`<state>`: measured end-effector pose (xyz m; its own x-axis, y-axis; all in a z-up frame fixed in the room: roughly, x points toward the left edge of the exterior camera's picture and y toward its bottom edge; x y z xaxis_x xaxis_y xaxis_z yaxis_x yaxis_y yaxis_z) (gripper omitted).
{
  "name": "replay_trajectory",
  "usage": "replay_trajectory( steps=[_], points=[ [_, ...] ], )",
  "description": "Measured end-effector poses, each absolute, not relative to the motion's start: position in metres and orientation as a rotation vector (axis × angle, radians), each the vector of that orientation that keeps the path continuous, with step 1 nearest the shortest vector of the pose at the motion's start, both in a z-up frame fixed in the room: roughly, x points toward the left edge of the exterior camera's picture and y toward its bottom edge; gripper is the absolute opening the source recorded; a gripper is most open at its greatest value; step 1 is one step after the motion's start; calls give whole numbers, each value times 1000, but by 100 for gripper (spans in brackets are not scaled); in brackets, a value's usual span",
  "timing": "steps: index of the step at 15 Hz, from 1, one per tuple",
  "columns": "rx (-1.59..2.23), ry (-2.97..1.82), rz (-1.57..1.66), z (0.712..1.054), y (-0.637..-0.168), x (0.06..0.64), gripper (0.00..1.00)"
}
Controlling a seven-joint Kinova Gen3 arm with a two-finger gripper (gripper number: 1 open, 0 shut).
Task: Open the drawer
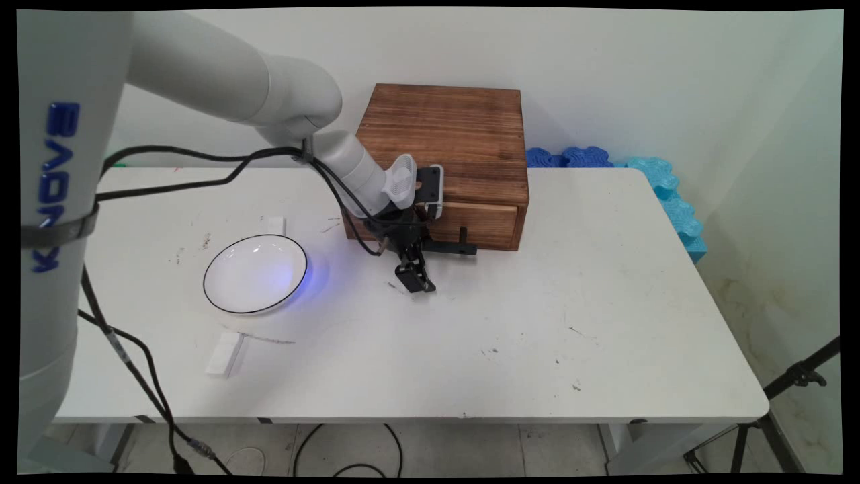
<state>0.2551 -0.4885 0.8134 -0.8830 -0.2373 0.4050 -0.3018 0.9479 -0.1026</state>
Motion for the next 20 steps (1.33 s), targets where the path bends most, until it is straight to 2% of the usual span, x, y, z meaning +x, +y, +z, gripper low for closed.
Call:
replay_trajectory(
  steps=[14,20],
  points=[
    [339,-2713,194,840,-445,278,100],
    [320,-2720,173,834,-428,268,100]
  ],
)
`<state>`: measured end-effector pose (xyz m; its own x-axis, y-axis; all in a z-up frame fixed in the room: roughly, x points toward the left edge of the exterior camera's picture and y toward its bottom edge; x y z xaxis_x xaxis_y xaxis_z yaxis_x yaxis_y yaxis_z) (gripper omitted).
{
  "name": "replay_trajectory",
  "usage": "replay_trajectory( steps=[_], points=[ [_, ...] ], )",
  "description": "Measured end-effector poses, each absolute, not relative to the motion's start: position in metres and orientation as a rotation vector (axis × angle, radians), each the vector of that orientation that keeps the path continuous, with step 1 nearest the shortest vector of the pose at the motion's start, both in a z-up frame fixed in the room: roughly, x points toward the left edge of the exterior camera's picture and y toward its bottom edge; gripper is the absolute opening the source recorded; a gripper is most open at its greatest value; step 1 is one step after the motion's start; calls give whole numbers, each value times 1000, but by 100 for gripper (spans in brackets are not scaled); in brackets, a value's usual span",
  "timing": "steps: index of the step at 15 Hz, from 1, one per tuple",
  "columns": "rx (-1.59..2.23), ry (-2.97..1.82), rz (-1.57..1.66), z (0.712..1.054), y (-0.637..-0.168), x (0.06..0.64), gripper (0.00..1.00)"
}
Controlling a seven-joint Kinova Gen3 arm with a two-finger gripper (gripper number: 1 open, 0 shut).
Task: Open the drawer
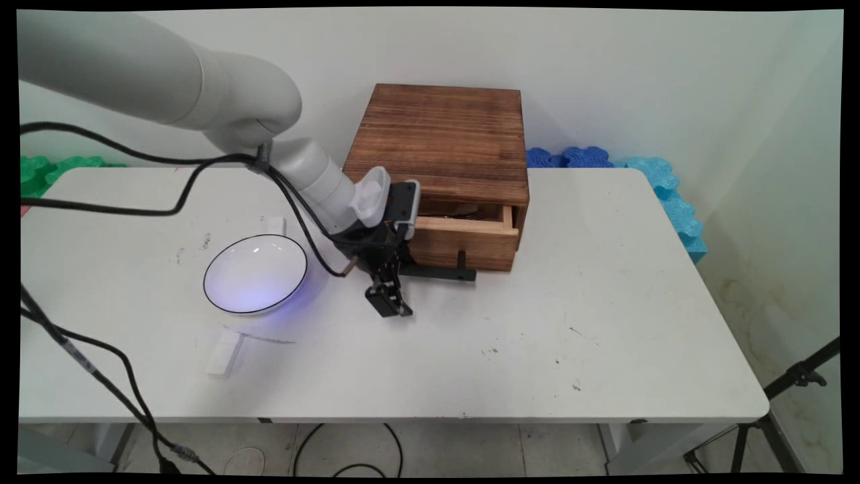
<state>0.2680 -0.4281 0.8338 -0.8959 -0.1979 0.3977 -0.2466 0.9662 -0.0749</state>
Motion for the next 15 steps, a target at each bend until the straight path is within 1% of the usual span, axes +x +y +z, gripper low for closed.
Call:
replay_trajectory(
  steps=[8,15],
  points=[
    [293,-2716,154,829,-407,245,100],
    [284,-2717,130,827,-389,240,100]
  ],
)
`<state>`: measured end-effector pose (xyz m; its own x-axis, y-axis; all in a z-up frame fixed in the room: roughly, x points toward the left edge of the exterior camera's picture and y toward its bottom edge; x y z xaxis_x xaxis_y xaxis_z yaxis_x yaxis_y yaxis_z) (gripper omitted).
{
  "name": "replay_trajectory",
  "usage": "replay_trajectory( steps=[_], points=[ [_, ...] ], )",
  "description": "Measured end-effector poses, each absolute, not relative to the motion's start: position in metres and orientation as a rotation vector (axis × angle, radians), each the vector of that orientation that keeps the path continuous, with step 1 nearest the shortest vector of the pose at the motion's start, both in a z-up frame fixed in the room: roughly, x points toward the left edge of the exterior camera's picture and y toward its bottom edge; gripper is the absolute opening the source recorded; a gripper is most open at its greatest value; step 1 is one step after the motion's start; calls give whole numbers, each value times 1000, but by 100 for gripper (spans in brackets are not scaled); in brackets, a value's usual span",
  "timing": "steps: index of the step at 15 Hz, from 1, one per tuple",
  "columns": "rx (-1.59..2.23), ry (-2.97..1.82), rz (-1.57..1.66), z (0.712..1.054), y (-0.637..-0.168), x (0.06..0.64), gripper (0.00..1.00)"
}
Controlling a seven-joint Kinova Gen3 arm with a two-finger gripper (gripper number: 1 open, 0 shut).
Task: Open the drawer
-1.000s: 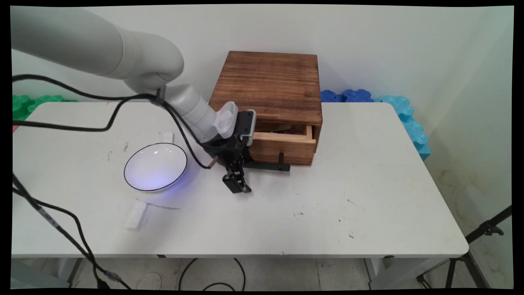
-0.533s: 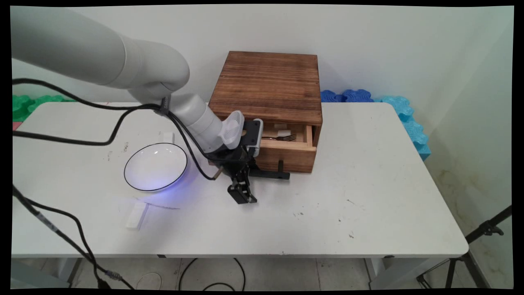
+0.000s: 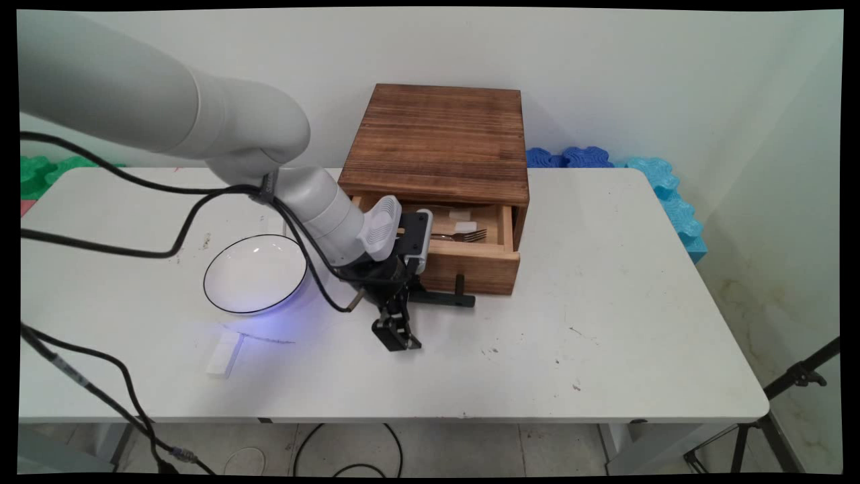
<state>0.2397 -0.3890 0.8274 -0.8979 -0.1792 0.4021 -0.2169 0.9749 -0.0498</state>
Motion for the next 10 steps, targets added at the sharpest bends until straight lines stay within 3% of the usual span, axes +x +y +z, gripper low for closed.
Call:
replay_trajectory(
  steps=[10],
  points=[
    [279,-2710,96,815,-365,228,100]
  ],
)
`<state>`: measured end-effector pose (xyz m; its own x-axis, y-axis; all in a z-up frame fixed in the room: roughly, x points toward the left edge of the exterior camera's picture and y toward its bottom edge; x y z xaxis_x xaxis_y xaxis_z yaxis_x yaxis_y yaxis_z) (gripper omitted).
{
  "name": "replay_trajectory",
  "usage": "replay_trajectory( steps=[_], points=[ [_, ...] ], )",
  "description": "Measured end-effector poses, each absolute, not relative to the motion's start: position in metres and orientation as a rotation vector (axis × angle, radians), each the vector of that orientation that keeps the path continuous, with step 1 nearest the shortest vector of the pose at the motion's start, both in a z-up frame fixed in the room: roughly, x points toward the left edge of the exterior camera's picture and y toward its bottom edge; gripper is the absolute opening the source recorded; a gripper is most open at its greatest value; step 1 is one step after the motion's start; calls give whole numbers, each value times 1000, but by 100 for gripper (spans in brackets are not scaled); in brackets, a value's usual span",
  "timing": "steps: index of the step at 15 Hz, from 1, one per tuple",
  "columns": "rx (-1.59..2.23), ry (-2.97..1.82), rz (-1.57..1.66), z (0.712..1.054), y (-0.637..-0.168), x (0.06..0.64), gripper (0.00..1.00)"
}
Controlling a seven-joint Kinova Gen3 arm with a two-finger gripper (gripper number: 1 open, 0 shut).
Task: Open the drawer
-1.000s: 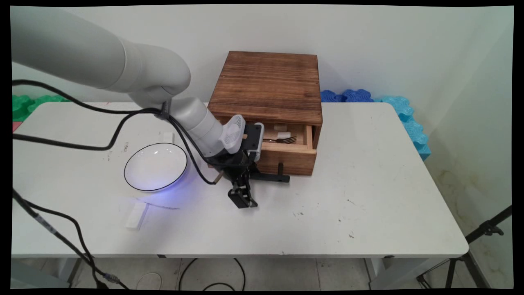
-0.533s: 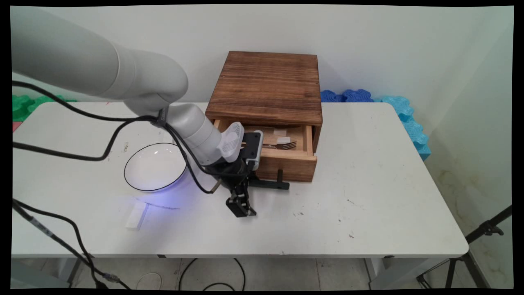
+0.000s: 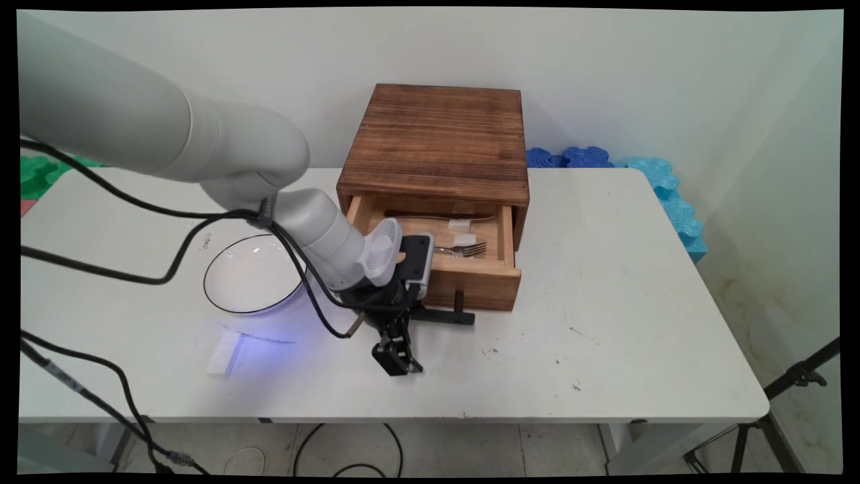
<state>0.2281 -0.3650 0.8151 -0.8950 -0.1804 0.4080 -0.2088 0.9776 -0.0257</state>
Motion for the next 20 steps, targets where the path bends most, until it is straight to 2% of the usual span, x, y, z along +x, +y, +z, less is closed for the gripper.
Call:
replay_trajectory(
  steps=[20],
  points=[
    [281,-2694,37,812,-317,210,100]
  ],
)
